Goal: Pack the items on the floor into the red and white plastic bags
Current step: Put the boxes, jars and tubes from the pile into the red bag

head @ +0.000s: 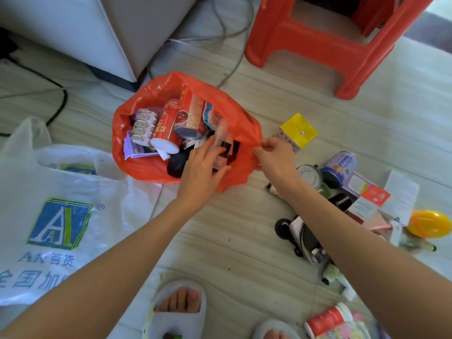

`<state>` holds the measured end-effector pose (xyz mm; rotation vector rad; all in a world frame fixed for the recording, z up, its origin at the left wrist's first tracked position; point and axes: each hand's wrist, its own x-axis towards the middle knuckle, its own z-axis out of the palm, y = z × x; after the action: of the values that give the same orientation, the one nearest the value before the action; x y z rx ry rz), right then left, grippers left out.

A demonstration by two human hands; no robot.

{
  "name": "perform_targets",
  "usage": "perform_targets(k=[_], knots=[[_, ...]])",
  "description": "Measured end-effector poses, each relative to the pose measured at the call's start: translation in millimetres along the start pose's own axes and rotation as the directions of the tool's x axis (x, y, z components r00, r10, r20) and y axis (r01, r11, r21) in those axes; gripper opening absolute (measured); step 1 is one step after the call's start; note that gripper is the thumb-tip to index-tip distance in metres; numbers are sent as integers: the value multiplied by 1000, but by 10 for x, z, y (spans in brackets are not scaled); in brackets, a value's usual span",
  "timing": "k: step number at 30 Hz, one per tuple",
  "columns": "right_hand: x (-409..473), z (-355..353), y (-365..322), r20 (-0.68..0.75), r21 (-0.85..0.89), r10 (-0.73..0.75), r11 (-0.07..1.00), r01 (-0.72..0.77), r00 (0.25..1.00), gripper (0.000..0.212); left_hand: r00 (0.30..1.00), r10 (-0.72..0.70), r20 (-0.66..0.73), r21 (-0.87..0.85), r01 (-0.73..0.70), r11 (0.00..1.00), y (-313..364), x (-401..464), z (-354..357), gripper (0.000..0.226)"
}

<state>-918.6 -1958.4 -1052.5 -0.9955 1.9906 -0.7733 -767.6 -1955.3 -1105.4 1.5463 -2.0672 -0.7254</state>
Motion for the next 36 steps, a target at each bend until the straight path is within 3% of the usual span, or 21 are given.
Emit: perform_targets(k=[4,9,13,17,22,25,29,36], knots=[[-40,-48,-11,-58,79,-27,996,31,998,24,999,54,5,6,-54,999,-57,-54,22,49],[-132,-120,-32,-103,70,-123,989,131,987,22,998,-39,56,-133,46,990,-32,49,-124,45],[-225,-239,50,-52,22,-199,979,201,979,4,982,51,180,-23,-47,999,-56,-9,-253,44],[-427,-387,26,54,-182,-299,935,303,953,19,956,66,287,186,-123,975,-34,-118,-442,55],[-926,-774,163,177,-465,-364,788,404,914,41,928,250,275,262,-323,909,353,-474,-697,52],[-1341,-1035,493,124,-549,-367,749,372,922,45,903,299,308,260,-382,887,583,-743,-690,49],[-1712,-1282,1023,-6,-536,-233,822,194,972,48,875,300,380,238,-406,883,843,-1005,-492,47],[-1724,-1553,1669,-171,-544,-149,838,33,974,45,817,278,506,211,-429,878,1218,-1096,70,49]])
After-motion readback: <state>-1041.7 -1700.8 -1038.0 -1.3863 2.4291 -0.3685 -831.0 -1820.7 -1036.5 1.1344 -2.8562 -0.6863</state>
